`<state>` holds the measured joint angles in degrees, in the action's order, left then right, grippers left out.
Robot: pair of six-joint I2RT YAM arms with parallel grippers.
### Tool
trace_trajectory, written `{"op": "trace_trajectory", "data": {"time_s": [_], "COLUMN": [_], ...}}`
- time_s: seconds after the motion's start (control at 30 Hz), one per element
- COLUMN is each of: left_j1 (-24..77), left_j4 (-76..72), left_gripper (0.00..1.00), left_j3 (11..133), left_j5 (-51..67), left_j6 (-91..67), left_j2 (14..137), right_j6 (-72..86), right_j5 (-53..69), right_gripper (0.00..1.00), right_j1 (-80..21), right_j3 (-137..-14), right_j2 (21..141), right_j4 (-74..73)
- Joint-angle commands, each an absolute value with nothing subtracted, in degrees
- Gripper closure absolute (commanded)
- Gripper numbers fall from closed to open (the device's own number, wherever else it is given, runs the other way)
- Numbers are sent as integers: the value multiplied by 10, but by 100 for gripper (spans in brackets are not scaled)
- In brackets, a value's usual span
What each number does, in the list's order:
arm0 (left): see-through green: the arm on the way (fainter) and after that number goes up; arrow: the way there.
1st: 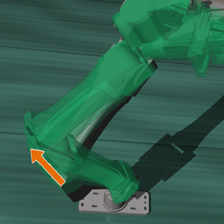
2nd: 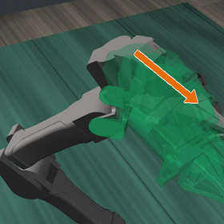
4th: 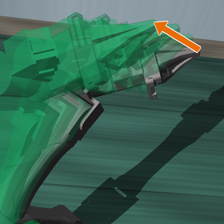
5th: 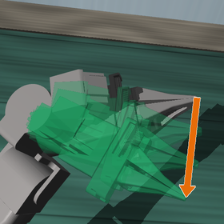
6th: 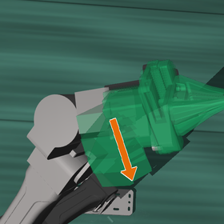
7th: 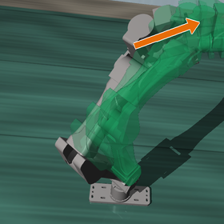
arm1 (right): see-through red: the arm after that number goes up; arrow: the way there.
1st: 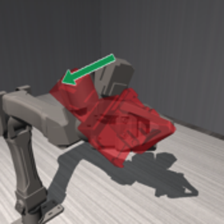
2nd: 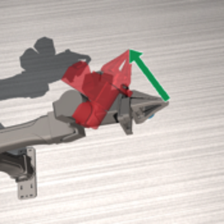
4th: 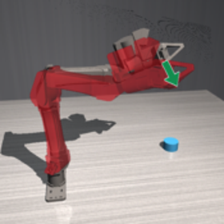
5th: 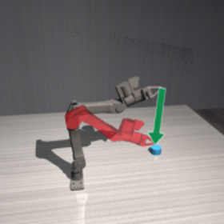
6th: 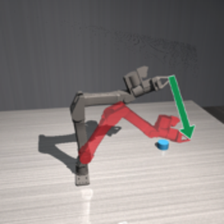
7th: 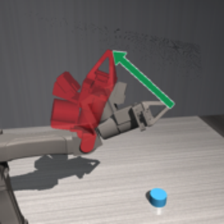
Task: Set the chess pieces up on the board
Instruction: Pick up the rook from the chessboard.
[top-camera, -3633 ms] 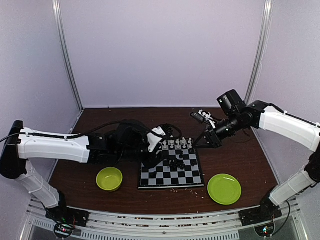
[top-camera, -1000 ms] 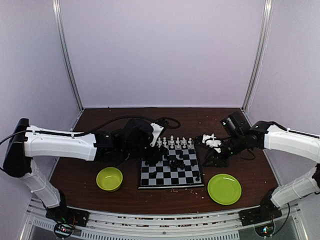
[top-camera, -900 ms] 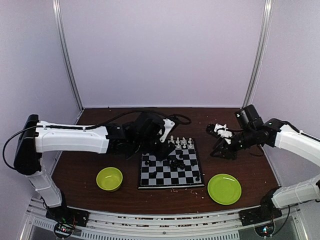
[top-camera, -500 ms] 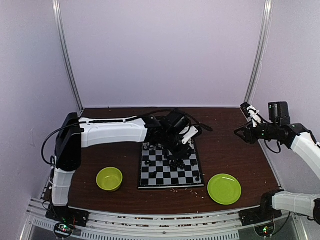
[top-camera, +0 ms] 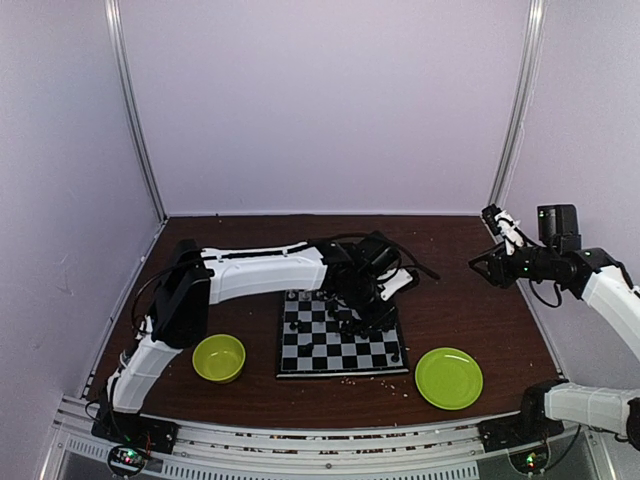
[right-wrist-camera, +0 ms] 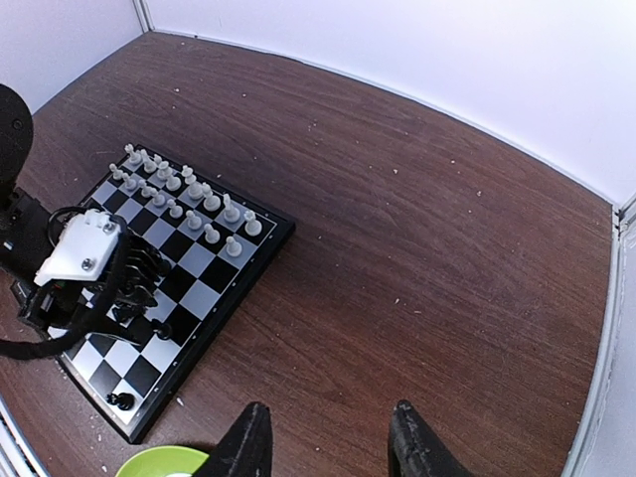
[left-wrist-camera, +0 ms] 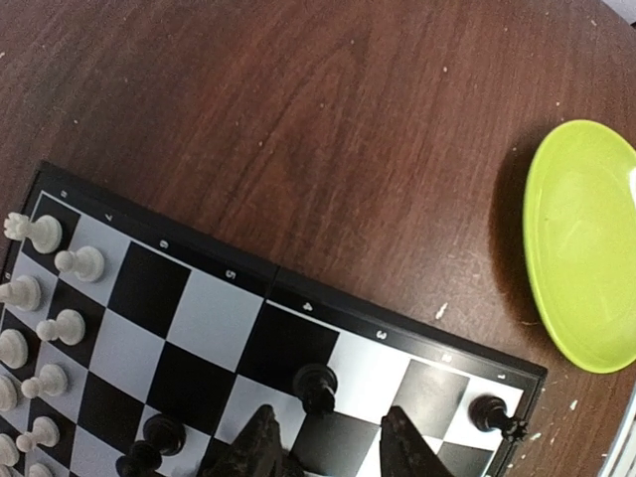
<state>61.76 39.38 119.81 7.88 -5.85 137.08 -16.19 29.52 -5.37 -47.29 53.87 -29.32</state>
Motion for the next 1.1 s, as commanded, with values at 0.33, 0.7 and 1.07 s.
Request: {"op": "trace_trajectory", "data": {"time_s": [0.33,0.7,1.07], "left_j1": [615,614,614], "left_j4": [383,354,332], "left_gripper": [69,64,78], "left_j3": [1234,1210,1188], "left_j5": [59,50,53], "left_j6": [-67,-70,-71], "left_j2": [1420,1393,1380], "right_j6": [-170,-175,-178], "right_j5": [294,300,305], "right_gripper": [61,61,61], "right_j1": [-51,-51,-51], "right_j3": [-472,-475,-477], "right_j2": [550,563,573], "right_j4": [-293,-298,-300]}}
